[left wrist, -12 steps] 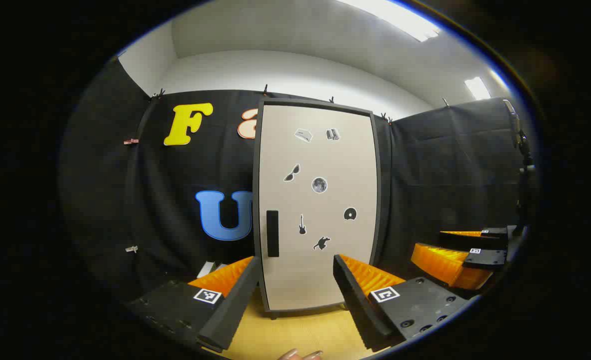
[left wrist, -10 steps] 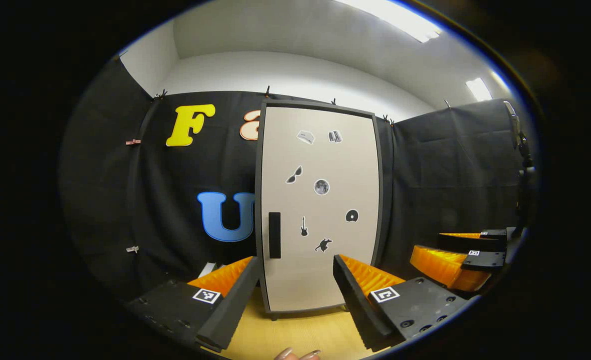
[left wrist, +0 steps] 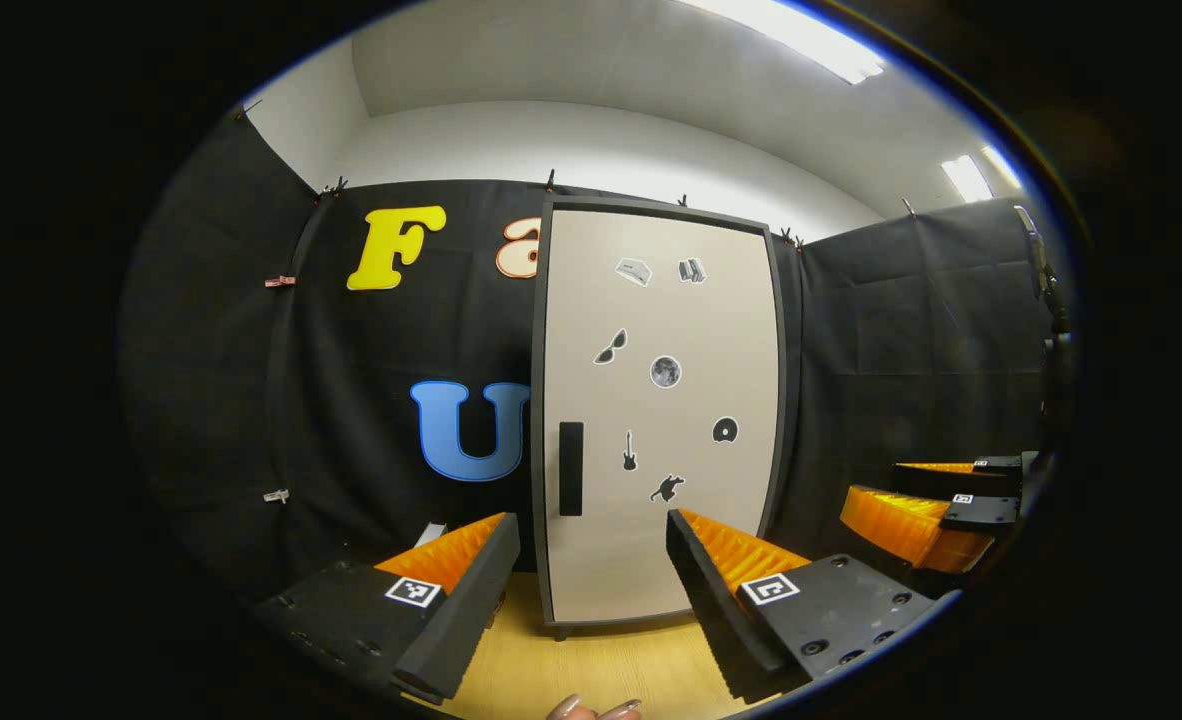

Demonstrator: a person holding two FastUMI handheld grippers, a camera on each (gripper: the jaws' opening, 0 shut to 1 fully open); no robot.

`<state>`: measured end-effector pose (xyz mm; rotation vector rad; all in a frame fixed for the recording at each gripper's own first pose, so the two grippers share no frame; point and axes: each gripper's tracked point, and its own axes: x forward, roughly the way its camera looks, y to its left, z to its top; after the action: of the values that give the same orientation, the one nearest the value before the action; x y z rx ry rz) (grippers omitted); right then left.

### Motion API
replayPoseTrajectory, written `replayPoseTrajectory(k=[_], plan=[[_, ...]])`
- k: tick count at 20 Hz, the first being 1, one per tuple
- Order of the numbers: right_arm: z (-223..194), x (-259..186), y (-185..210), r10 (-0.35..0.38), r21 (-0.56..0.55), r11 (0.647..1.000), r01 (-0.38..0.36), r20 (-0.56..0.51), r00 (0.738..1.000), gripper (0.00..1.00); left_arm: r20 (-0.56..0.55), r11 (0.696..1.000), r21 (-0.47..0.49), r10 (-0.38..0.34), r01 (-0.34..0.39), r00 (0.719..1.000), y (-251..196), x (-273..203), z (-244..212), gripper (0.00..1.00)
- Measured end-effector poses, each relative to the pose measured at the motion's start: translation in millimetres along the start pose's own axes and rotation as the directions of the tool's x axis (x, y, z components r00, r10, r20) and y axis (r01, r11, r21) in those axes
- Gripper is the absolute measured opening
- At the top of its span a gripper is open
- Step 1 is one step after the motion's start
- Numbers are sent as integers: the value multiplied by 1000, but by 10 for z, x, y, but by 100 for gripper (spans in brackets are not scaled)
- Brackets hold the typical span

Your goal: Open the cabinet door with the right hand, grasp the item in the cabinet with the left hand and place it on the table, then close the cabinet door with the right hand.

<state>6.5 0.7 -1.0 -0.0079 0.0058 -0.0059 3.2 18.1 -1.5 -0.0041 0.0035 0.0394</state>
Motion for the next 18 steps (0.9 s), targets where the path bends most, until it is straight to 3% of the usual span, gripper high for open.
replayPoseTrajectory(k=[11, 18], plan=[[44, 76, 35, -13, 25, 1000, 12, 18, 1000, 96, 18, 1000, 23, -19, 18, 1000, 66, 58, 29, 93], [-7, 361, 374, 39, 36, 999, -40, 22, 999, 96, 28, 999, 5, 37, -38, 999, 440, 40, 22, 93]])
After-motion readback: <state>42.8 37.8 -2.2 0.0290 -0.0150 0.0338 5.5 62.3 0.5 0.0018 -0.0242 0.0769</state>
